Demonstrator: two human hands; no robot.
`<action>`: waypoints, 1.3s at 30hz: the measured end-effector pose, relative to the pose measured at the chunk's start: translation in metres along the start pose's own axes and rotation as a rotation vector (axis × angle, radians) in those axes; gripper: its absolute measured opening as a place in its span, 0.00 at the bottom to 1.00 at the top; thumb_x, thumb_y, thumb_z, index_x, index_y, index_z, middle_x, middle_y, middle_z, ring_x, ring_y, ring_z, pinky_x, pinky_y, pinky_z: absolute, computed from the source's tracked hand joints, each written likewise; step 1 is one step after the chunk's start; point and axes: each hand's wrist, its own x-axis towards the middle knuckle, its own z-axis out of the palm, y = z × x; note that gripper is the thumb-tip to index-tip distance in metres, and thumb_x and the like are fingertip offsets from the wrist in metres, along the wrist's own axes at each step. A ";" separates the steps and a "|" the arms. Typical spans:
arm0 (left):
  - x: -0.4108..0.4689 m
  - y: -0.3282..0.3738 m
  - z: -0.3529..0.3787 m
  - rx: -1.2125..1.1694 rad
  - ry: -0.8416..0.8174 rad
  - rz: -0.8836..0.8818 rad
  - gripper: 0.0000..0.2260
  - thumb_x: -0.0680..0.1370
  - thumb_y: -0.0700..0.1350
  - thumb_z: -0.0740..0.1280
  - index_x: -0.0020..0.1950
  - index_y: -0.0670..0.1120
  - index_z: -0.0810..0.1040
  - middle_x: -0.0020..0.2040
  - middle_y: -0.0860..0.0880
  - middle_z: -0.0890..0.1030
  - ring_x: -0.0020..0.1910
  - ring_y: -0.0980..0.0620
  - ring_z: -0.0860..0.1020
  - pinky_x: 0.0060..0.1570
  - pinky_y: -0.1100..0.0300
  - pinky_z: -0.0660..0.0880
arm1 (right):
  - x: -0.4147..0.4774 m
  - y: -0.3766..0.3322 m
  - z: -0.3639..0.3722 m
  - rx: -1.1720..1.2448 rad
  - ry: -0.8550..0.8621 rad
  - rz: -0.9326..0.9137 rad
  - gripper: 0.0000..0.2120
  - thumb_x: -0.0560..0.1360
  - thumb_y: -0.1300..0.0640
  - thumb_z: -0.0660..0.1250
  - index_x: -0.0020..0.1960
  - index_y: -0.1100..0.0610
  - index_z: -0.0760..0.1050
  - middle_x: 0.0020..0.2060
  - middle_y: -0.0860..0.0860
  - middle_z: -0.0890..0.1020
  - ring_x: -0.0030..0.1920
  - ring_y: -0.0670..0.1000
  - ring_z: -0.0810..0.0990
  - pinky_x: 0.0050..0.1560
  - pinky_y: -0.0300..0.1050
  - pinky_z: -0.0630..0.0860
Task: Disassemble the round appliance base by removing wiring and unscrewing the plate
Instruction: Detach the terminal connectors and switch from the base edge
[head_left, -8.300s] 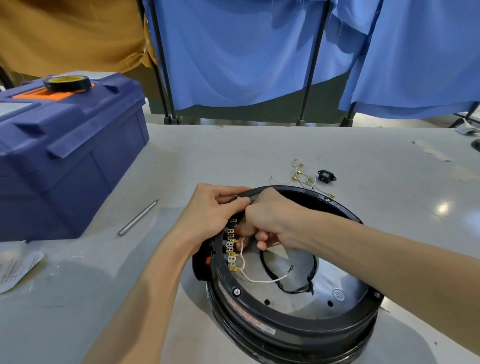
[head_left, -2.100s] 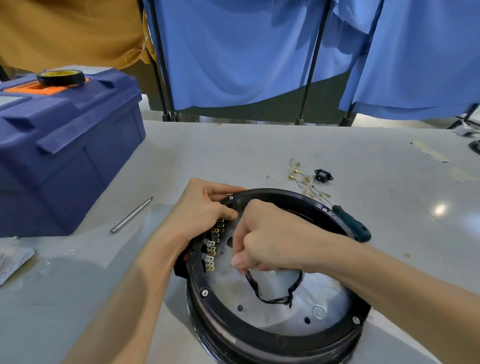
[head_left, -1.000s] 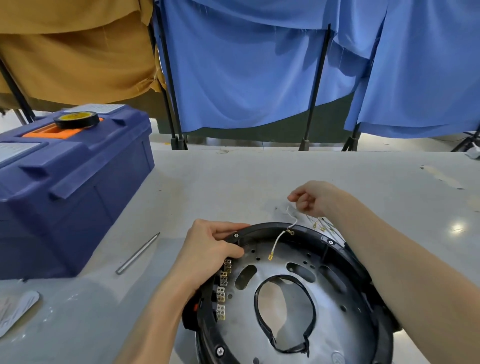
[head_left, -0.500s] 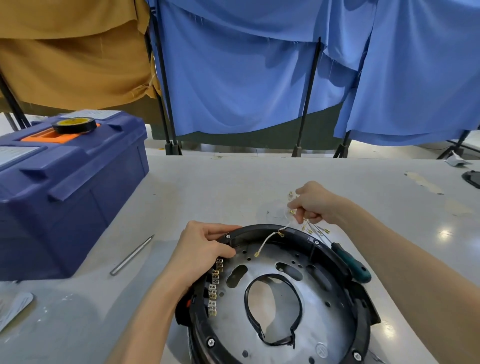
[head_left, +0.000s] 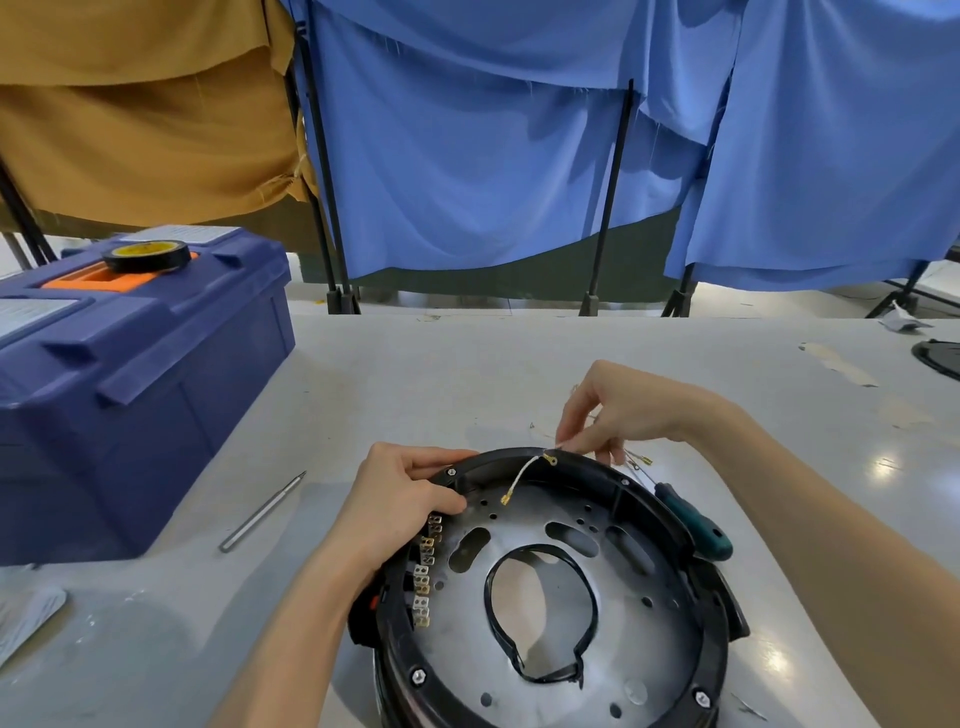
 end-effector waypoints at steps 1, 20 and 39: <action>0.000 0.000 0.000 -0.001 -0.002 0.002 0.21 0.65 0.28 0.69 0.48 0.52 0.86 0.42 0.50 0.87 0.45 0.49 0.85 0.54 0.46 0.79 | 0.000 0.000 -0.001 0.012 0.057 -0.017 0.03 0.71 0.63 0.74 0.40 0.57 0.84 0.37 0.56 0.85 0.29 0.49 0.82 0.32 0.39 0.78; 0.003 -0.004 -0.002 -0.018 -0.025 0.049 0.22 0.66 0.28 0.69 0.43 0.56 0.86 0.41 0.51 0.87 0.41 0.52 0.85 0.44 0.61 0.81 | 0.066 0.009 0.026 0.187 0.483 0.203 0.11 0.78 0.62 0.66 0.58 0.67 0.76 0.38 0.61 0.84 0.34 0.56 0.84 0.42 0.48 0.83; 0.004 -0.005 -0.009 -0.222 -0.072 -0.029 0.19 0.81 0.57 0.56 0.59 0.46 0.79 0.51 0.49 0.86 0.52 0.53 0.83 0.49 0.59 0.79 | -0.019 -0.031 0.056 -0.105 0.219 -0.107 0.10 0.74 0.51 0.71 0.54 0.53 0.83 0.47 0.50 0.85 0.48 0.48 0.81 0.56 0.49 0.77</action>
